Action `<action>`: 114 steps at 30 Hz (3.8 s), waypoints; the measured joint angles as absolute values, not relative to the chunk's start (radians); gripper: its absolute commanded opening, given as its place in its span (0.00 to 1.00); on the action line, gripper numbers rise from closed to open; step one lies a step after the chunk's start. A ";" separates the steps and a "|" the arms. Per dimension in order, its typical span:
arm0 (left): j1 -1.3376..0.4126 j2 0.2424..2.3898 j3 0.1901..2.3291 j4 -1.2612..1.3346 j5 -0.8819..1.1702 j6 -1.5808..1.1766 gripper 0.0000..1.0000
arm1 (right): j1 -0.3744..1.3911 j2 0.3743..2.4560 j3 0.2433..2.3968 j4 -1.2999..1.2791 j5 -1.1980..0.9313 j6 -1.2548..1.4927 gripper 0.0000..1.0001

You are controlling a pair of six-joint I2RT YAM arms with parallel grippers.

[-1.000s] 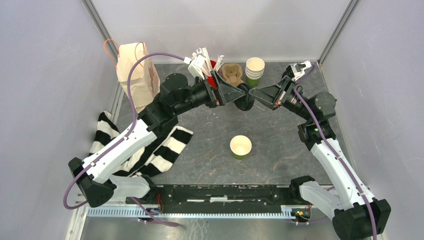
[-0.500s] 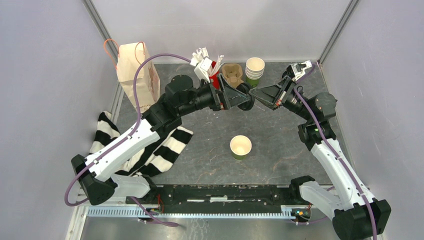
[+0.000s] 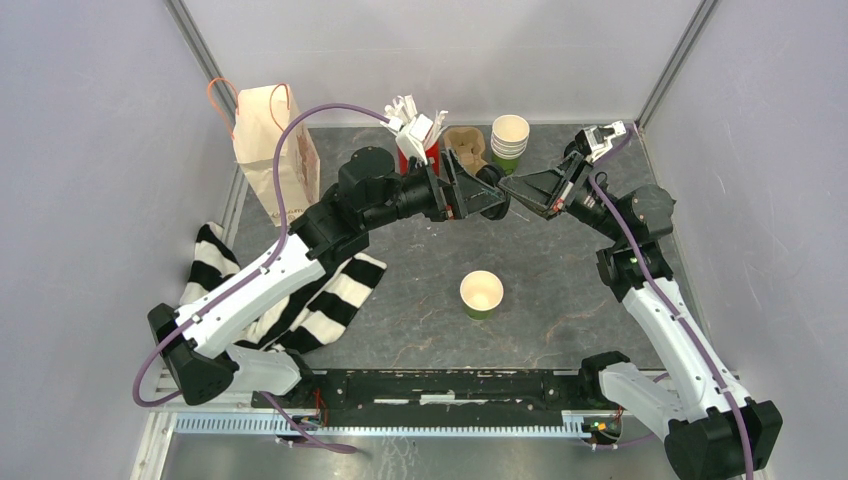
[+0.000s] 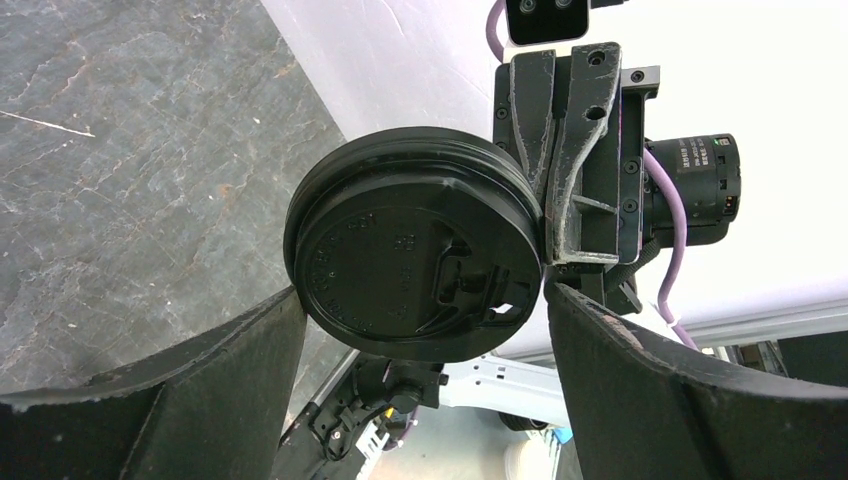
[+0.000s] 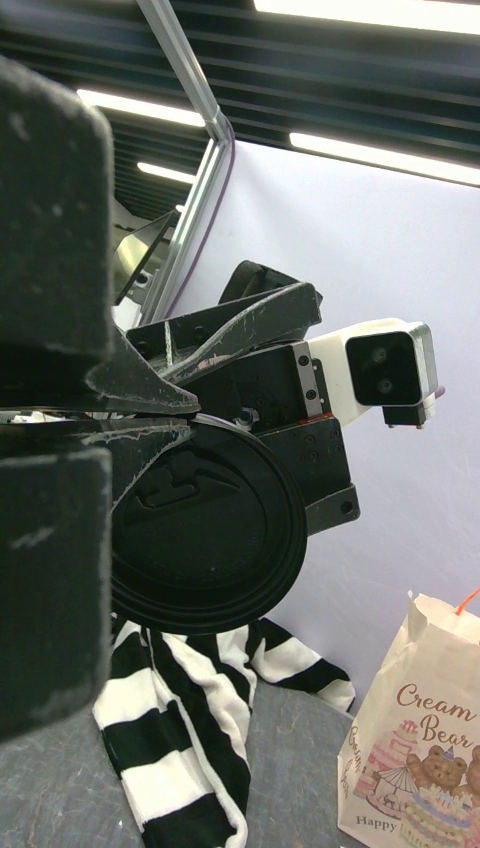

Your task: Pack the takeout coffee

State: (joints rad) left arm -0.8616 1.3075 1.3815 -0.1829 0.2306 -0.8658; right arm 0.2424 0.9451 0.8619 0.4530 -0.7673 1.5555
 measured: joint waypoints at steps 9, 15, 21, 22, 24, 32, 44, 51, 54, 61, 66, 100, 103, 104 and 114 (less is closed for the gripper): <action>-0.866 1.325 1.408 -0.213 0.209 -0.865 0.92 | 0.242 0.944 0.862 0.440 -0.766 1.539 0.01; -0.866 1.328 1.417 -0.242 0.186 -0.864 0.85 | 0.242 0.943 0.862 0.429 -0.766 1.528 0.01; -0.868 1.329 1.428 -0.263 0.170 -0.854 0.81 | 0.242 0.943 0.862 0.421 -0.761 1.513 0.13; -0.868 1.330 1.428 -0.266 0.167 -0.851 0.81 | 0.242 0.943 0.862 0.416 -0.760 1.510 0.17; -0.868 1.332 1.430 -0.273 0.161 -0.848 0.80 | 0.242 0.942 0.862 0.403 -0.761 1.501 0.26; -0.868 1.332 1.435 -0.332 0.109 -0.846 0.80 | 0.236 0.935 0.883 0.276 -0.793 1.393 0.59; -0.868 1.159 1.372 -0.583 -0.075 -0.840 0.80 | 0.086 0.890 0.937 -0.455 -0.709 0.625 0.88; -0.868 1.070 1.304 -0.662 -0.094 -0.841 0.80 | 0.135 0.941 0.625 -0.491 -0.711 0.490 0.82; -0.868 1.078 1.286 -0.686 -0.083 -0.841 0.80 | 0.148 0.988 0.585 -0.479 -0.711 0.454 0.76; -0.868 1.100 1.268 -0.716 -0.041 -0.842 0.80 | 0.197 1.053 0.525 -0.353 -0.715 0.442 0.70; -0.868 1.100 1.256 -0.716 -0.020 -0.851 0.78 | 0.235 1.097 0.511 -0.267 -0.718 0.472 0.64; -1.071 1.573 1.515 -0.955 -0.134 -0.796 0.76 | 0.410 0.965 0.931 -0.656 0.052 0.324 0.98; -1.081 1.626 1.541 -0.982 -0.155 -0.760 0.76 | 0.408 0.849 0.929 -0.706 0.151 0.305 0.98; -1.082 1.641 1.546 -0.989 -0.158 -0.748 0.76 | 0.408 0.808 0.929 -0.712 0.173 0.297 0.98; -1.082 1.748 1.581 -1.042 -0.175 -0.657 0.79 | 0.408 0.706 0.929 -0.721 0.231 0.254 0.98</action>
